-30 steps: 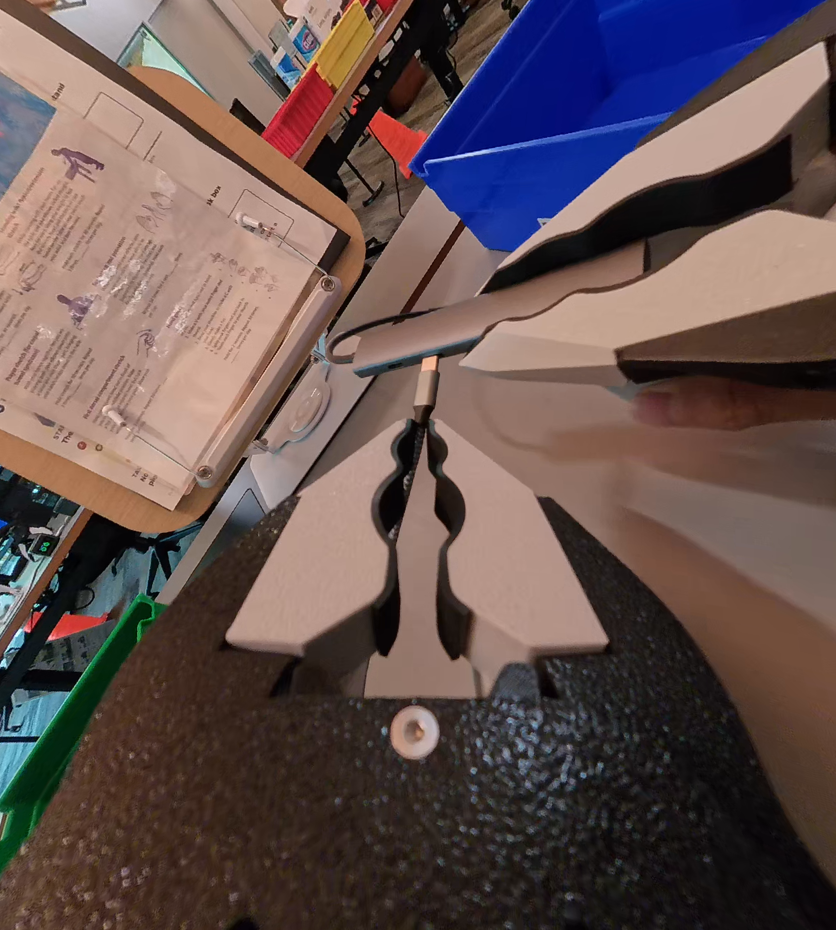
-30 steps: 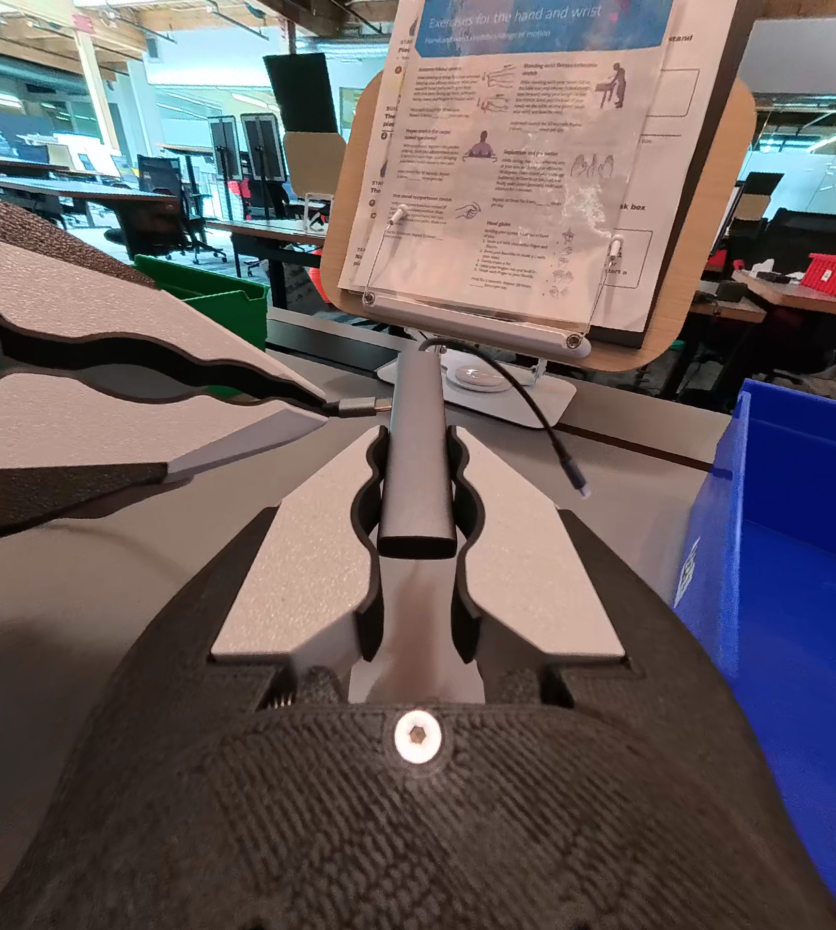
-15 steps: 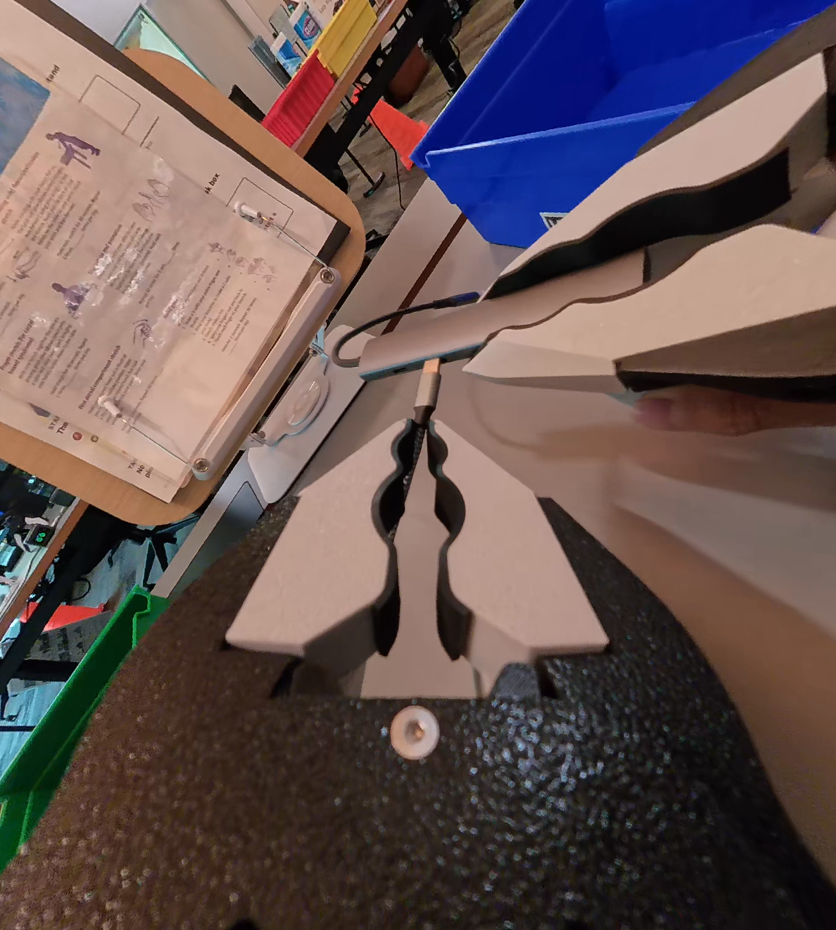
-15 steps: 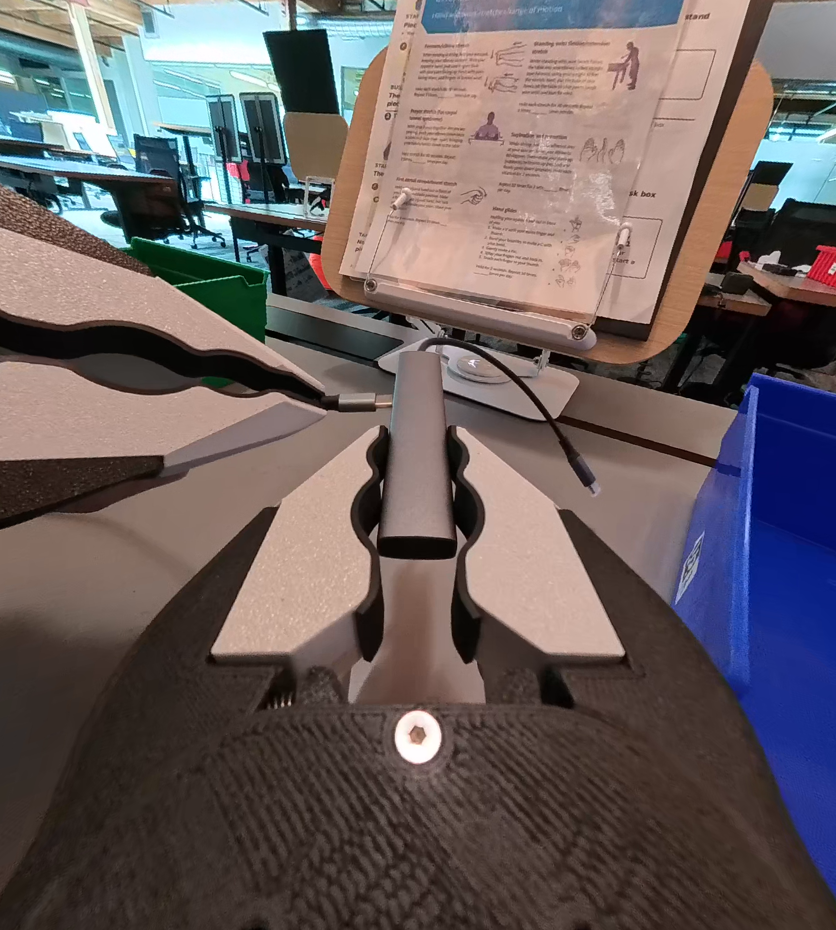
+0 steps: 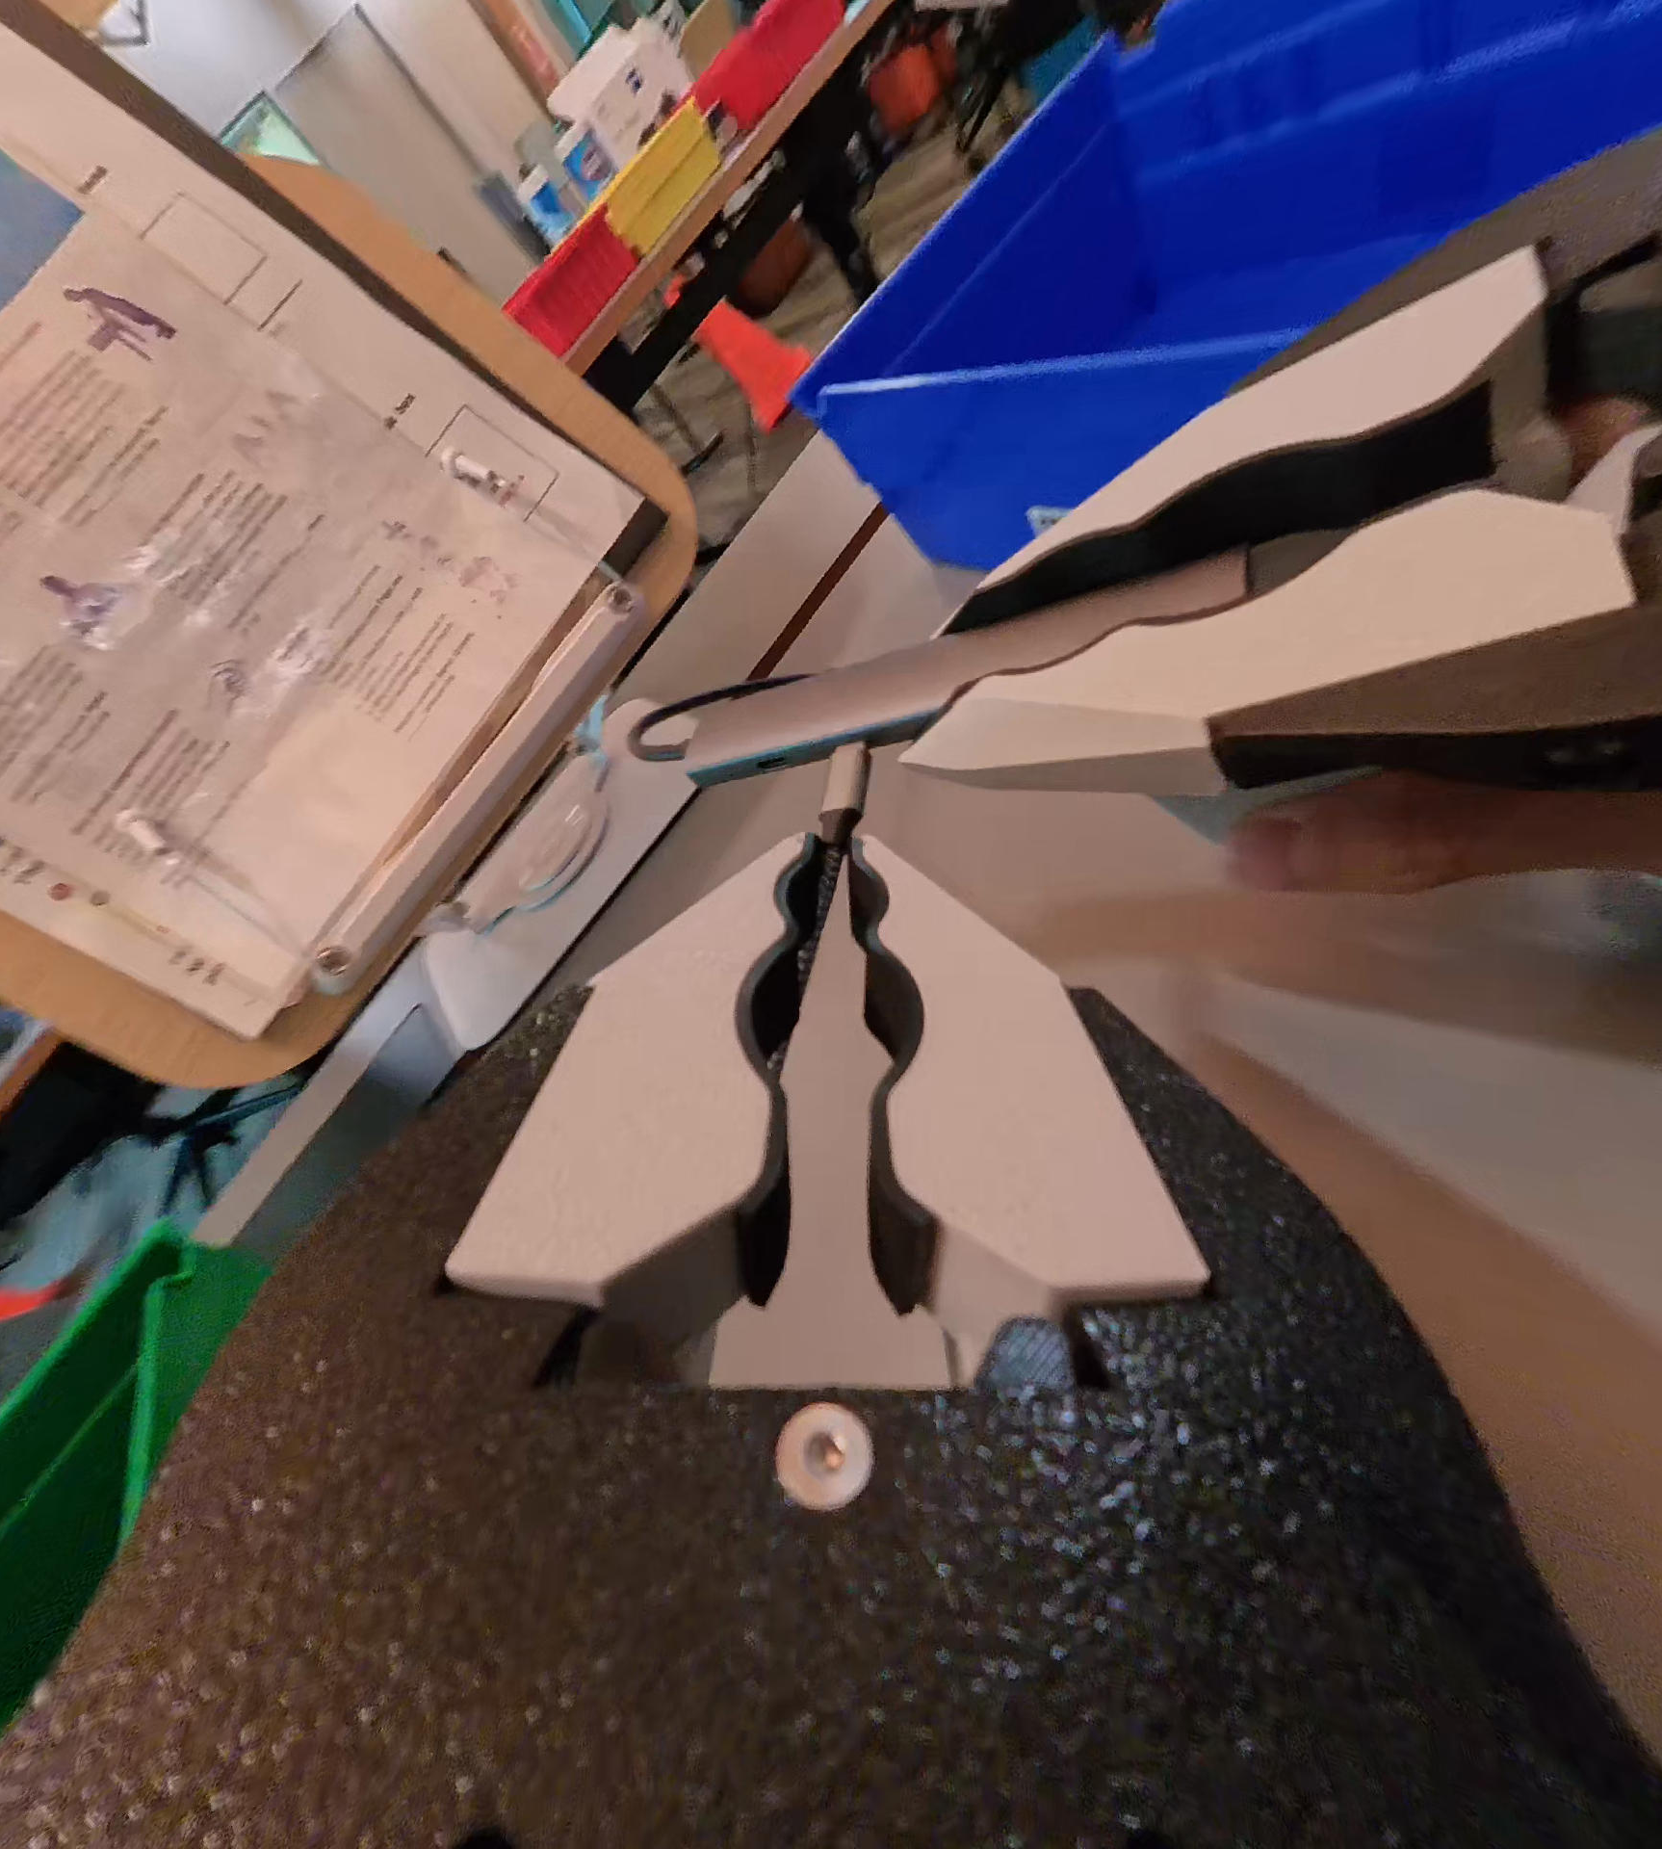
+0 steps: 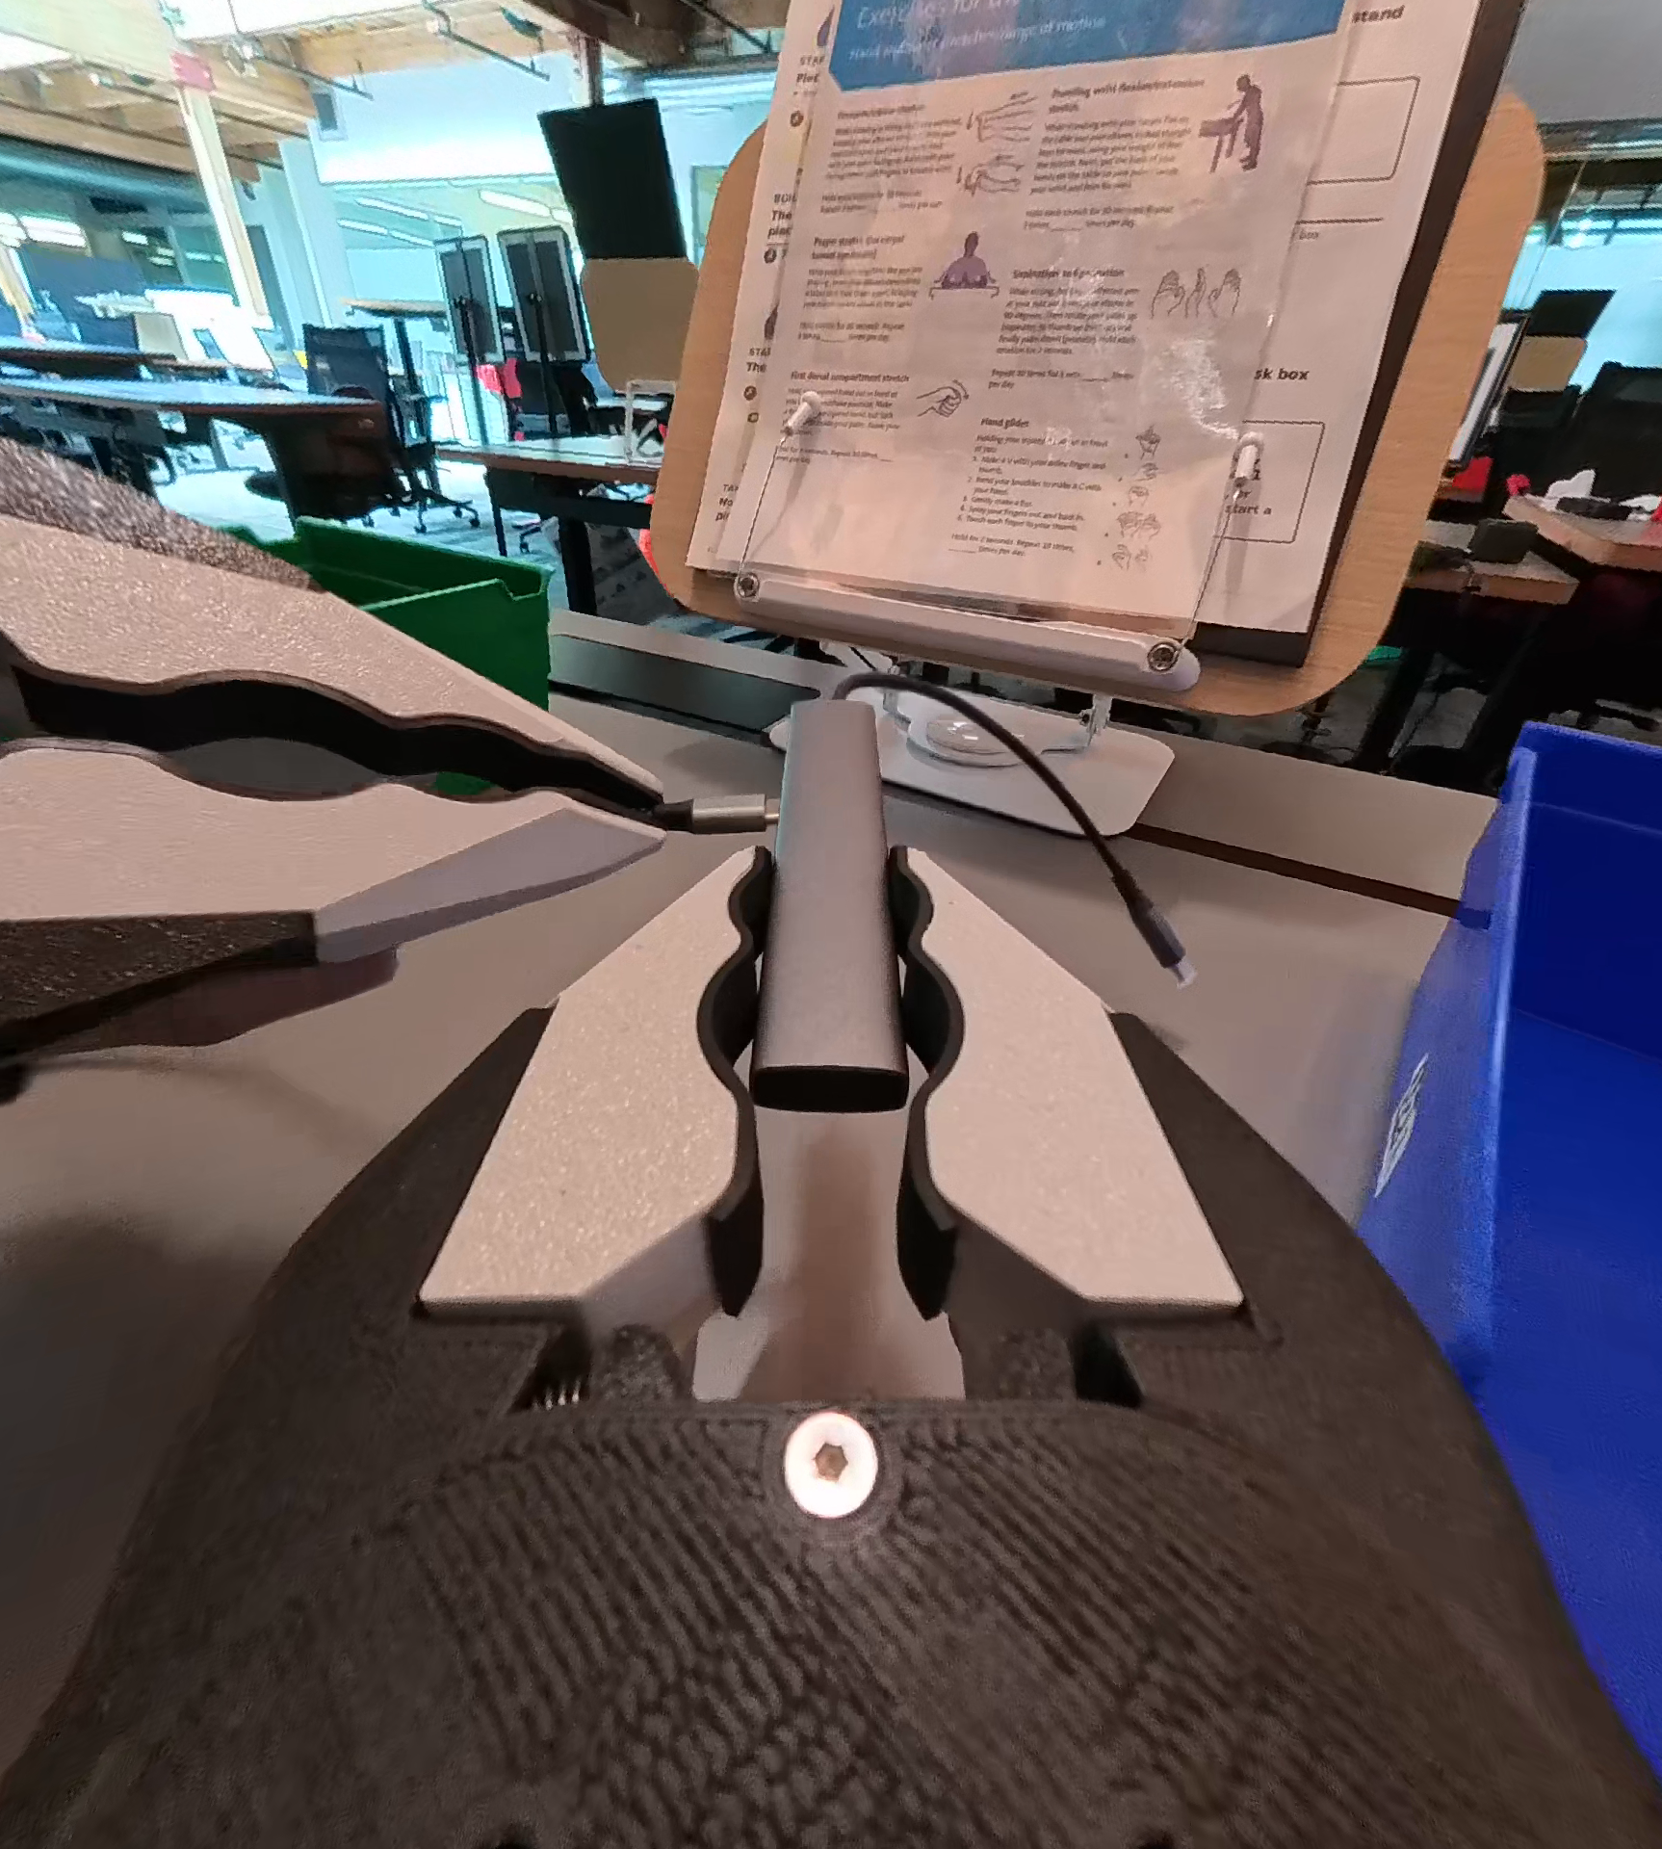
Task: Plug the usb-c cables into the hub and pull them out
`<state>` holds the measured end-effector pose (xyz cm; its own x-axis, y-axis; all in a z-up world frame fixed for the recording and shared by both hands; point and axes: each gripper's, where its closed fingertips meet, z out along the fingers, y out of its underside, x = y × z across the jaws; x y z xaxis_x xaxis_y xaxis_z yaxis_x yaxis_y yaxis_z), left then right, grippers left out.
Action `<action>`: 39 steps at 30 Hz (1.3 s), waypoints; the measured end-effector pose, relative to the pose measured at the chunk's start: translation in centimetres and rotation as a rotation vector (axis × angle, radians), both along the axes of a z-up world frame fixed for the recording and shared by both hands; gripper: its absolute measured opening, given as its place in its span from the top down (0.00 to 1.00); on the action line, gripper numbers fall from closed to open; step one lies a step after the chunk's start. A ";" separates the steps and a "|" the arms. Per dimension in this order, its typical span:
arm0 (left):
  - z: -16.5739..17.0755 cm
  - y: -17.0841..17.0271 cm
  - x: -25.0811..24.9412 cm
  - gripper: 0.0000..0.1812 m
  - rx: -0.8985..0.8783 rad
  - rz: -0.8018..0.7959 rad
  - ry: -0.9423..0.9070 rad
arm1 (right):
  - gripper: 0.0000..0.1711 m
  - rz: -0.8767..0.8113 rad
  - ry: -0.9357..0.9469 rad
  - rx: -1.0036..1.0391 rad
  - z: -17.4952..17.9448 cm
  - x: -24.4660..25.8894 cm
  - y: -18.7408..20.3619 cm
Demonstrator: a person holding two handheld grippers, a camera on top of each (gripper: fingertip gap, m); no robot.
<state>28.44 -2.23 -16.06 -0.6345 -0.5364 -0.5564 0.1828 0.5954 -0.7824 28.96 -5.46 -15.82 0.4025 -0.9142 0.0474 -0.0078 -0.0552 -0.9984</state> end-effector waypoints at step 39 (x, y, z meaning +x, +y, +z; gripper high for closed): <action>1.8 -0.5 -0.5 0.96 -0.277 -0.106 0.054 | 0.87 0.113 -0.068 0.075 1.5 -1.2 1.3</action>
<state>27.98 -2.73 -14.31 -0.7196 -0.5924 -0.3623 0.1864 0.3379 -0.9225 27.77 -4.13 -14.28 0.5008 -0.8655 0.0117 0.0620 0.0224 -0.9978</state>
